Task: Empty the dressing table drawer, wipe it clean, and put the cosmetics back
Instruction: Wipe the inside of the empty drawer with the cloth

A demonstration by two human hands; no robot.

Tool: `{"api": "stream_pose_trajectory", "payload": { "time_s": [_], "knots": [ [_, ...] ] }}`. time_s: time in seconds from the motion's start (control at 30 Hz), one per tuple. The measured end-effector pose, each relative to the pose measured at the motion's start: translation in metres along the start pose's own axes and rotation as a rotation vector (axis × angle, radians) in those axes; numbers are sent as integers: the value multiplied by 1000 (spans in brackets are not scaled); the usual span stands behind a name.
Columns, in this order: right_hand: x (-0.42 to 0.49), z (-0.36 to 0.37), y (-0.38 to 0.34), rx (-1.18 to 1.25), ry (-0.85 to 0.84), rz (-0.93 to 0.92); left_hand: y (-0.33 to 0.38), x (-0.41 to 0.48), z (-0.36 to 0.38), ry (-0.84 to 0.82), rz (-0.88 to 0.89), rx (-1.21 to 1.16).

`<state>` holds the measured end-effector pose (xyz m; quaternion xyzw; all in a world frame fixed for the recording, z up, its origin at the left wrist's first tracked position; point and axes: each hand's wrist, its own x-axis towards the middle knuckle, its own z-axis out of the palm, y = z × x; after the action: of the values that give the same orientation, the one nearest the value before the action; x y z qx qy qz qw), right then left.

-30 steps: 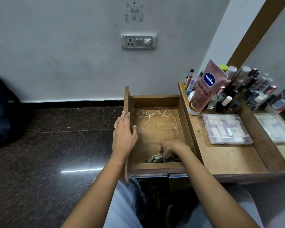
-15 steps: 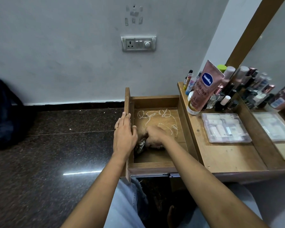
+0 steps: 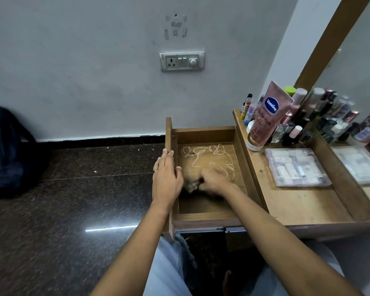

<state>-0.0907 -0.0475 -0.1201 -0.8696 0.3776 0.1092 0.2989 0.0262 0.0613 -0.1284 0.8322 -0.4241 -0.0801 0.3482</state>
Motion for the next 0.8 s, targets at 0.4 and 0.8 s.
{"api": "stream_pose_trajectory", "payload": {
  "time_s": [0.4,0.8],
  "knots": [
    [-12,19,6,-119,-318,-148,-2,4,1,-17,-4,-38],
    [30,-5,7,34,179,45,1,2,0,-7,-19,-18]
  ]
}}
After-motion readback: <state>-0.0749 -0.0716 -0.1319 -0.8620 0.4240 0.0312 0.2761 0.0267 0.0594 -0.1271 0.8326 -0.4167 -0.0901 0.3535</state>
